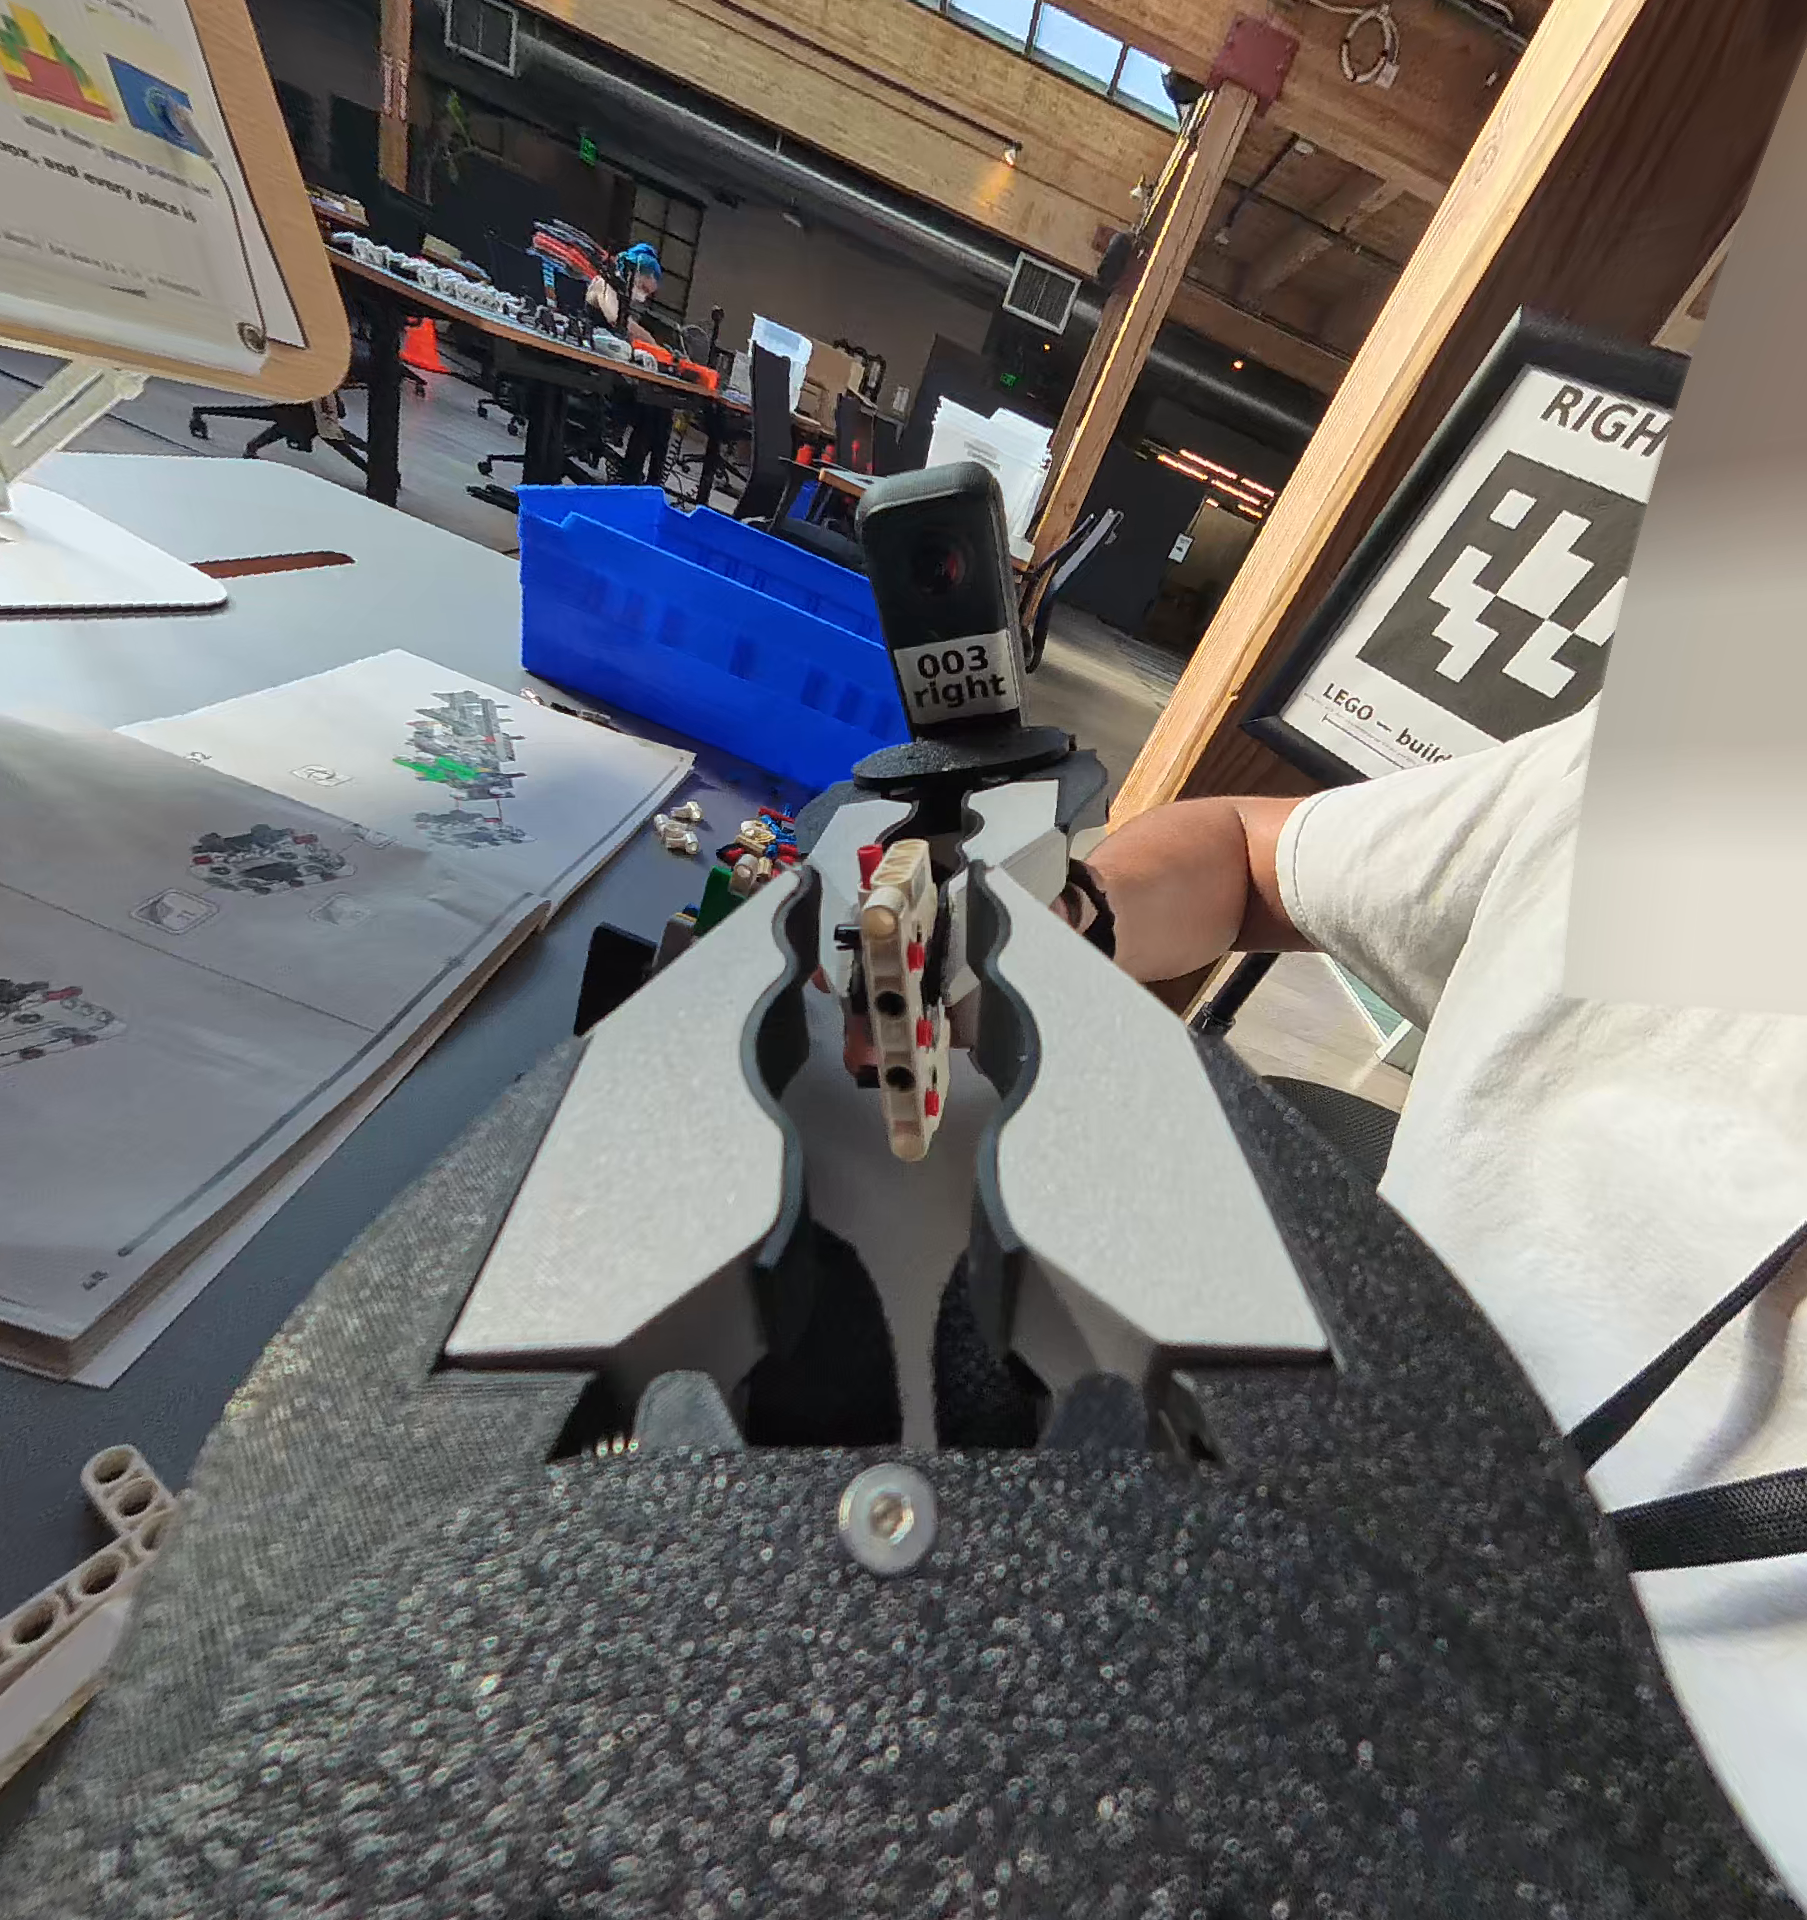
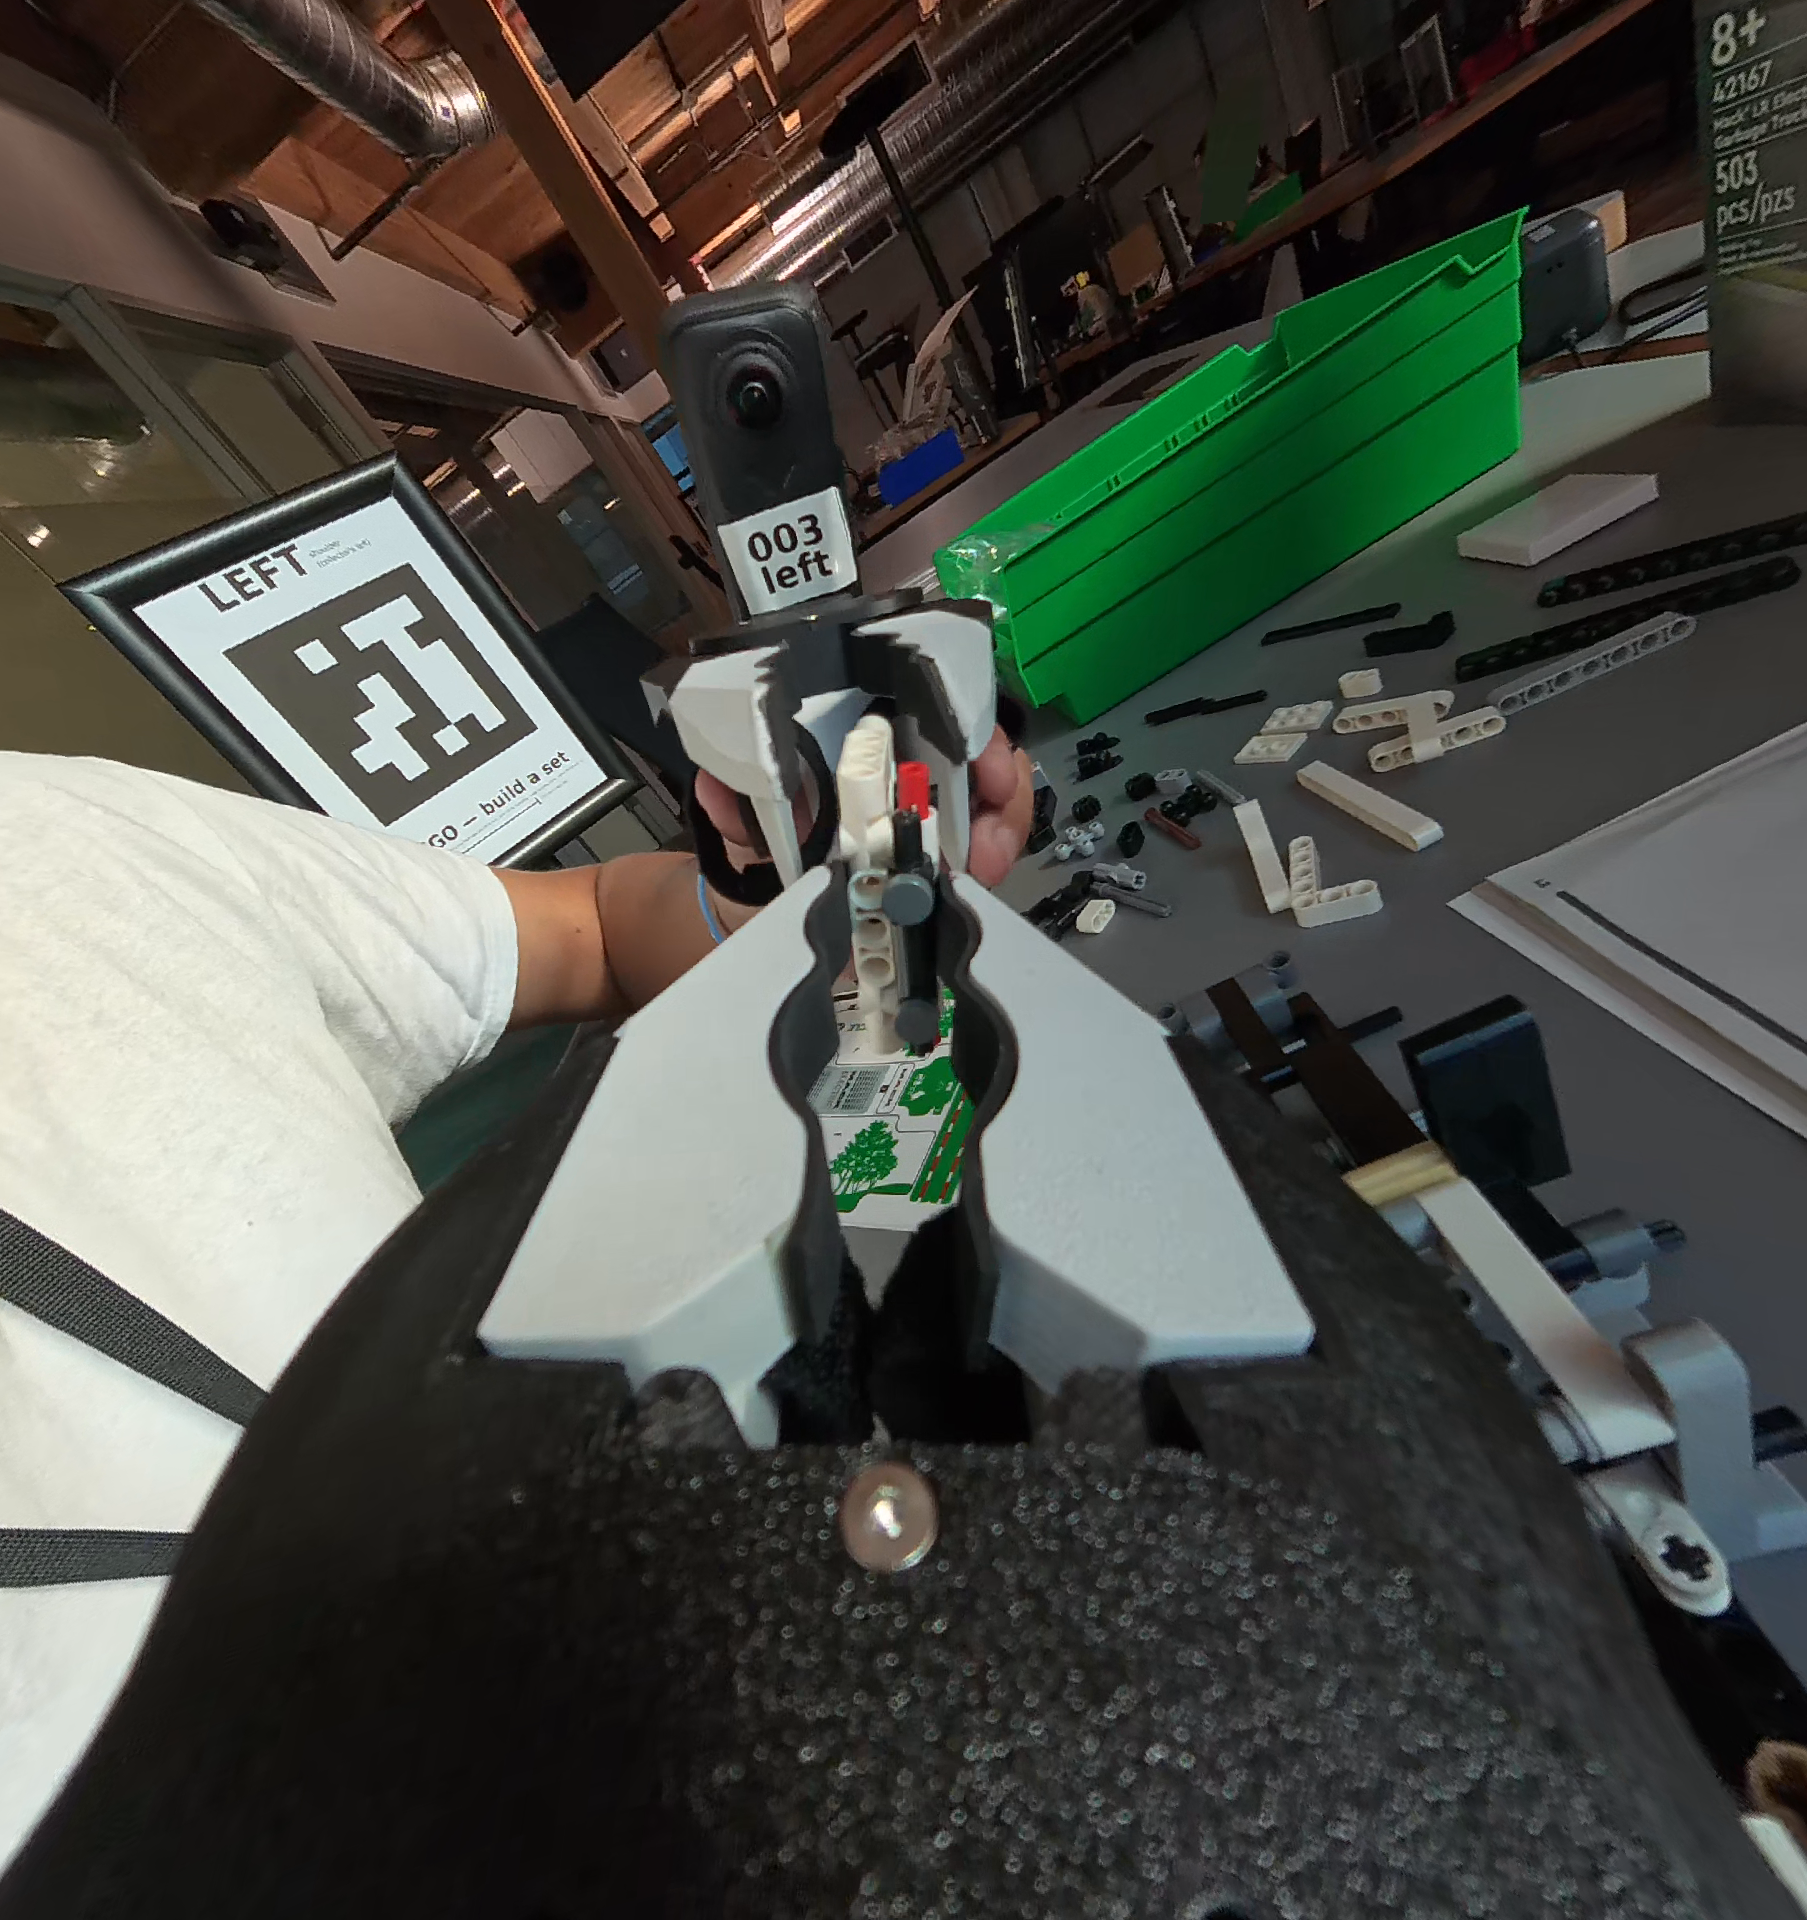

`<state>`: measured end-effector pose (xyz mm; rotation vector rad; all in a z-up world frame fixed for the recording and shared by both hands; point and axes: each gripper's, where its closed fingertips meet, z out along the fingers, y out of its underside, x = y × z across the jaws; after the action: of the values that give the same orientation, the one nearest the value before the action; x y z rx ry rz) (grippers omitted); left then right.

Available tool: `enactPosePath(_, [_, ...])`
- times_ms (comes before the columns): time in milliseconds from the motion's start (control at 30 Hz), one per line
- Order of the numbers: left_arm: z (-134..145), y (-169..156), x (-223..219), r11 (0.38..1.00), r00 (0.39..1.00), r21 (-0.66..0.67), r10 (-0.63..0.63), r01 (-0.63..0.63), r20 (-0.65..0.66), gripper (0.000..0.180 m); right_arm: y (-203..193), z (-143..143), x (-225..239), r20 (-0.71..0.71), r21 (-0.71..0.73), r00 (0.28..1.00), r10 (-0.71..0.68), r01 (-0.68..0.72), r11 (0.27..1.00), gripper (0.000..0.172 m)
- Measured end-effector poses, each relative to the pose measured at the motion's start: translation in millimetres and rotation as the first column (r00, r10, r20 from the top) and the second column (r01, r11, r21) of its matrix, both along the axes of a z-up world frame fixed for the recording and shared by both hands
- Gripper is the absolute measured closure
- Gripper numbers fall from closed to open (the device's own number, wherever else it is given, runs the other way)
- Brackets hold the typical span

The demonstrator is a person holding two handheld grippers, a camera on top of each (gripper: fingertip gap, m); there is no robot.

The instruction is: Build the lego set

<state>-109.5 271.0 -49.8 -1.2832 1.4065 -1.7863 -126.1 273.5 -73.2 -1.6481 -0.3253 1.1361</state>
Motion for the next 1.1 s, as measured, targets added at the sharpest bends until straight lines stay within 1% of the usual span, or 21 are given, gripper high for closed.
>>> enactPosePath(100, [-2.7, -0.8, 2.0, 0.999, 1.000, 0.030, 0.015, -0.015, -0.003, 0.157, -2.6, 1.3, -3.2, 0.000, 0.011, 1.000, 0.015, -0.015, 1.000, 0.158])
enactPosePath(133, [-3.1, -1.1, 2.2, 0.999, 1.000, 0.034, 0.014, -0.014, -0.001, 0.155, -4.3, 2.6, -5.0, -0.001, 0.018, 1.000, 0.025, -0.025, 1.000, 0.158])
enactPosePath(267, [-3.8, -0.7, 2.4, 1.000, 1.000, 0.005, -0.005, 0.005, -0.008, 0.152, -5.1, 2.7, -5.7, 0.024, 0.029, 0.999, 0.026, -0.027, 0.999, 0.158])
enactPosePath(367, [-2.7, -2.2, 2.3, 0.992, 0.998, -0.115, -0.052, 0.050, -0.018, 0.151, -5.4, 3.4, -6.1, 0.031, 0.042, 0.999, 0.024, -0.026, 0.999, 0.158])
enactPosePath(467, [-1.3, -3.5, 3.2, 0.965, 0.995, -0.246, -0.098, 0.093, -0.010, 0.155, -4.2, 4.0, -4.3, 0.044, 0.058, 0.999, 0.008, -0.010, 0.998, 0.158])
enactPosePath(533, [-1.9, -2.7, 3.9, 0.958, 0.995, -0.272, -0.099, 0.095, -0.001, 0.155, -3.2, 3.4, -3.0, 0.061, 0.063, 0.998, -0.006, 0.002, 0.998, 0.158])
enactPosePath(667, [-1.7, -1.1, 4.6, 0.971, 0.999, -0.233, -0.044, 0.047, 0.020, 0.159, -1.9, 1.8, -2.6, 0.046, 0.031, 0.999, -0.006, 0.004, 1.000, 0.158])
enactPosePath(733, [-0.7, 0.2, 4.9, 0.980, 0.999, -0.197, -0.012, 0.018, 0.033, 0.161, -1.7, 2.5, -2.3, 0.014, 0.007, 1.000, 0.004, -0.004, 1.000, 0.158])
enactPosePath(767, [0.2, 0.5, 4.7, 0.984, 0.999, -0.176, 0.004, 0.004, 0.043, 0.165, -0.7, 2.0, -1.4, -0.002, -0.010, 1.000, 0.006, -0.006, 1.000, 0.158])
enactPosePath(800, [4.2, 2.8, 3.5, 0.985, 0.997, -0.174, 0.023, -0.011, 0.069, 0.169, -0.1, 2.0, -0.5, -0.024, -0.025, 1.000, 0.010, -0.010, 1.000, 0.158])
enactPosePath(833, [11.3, 8.0, 0.4, 0.981, 0.993, -0.195, 0.045, -0.023, 0.109, 0.169, 0.4, 1.9, 0.6, -0.040, -0.034, 0.999, 0.010, -0.011, 0.999, 0.158])
enactPosePath(900, [23.2, 18.2, -7.0, 0.971, 0.984, -0.239, 0.060, -0.018, 0.169, 0.161, 2.5, 0.0, 3.2, -0.043, -0.044, 0.999, -0.004, 0.002, 0.999, 0.158])
enactPosePath(967, [20.7, 23.5, -8.0, 0.973, 0.986, -0.228, 0.062, -0.026, 0.153, 0.158, 3.3, -0.7, 4.5, -0.042, -0.048, 0.999, -0.007, 0.005, 0.999, 0.158])
enactPosePath(1100, [5.9, 18.0, -2.7, 0.993, 0.994, -0.107, 0.057, -0.046, 0.095, 0.158, 4.6, -2.0, 5.9, -0.059, -0.067, 0.998, -0.008, 0.004, 0.998, 0.158])
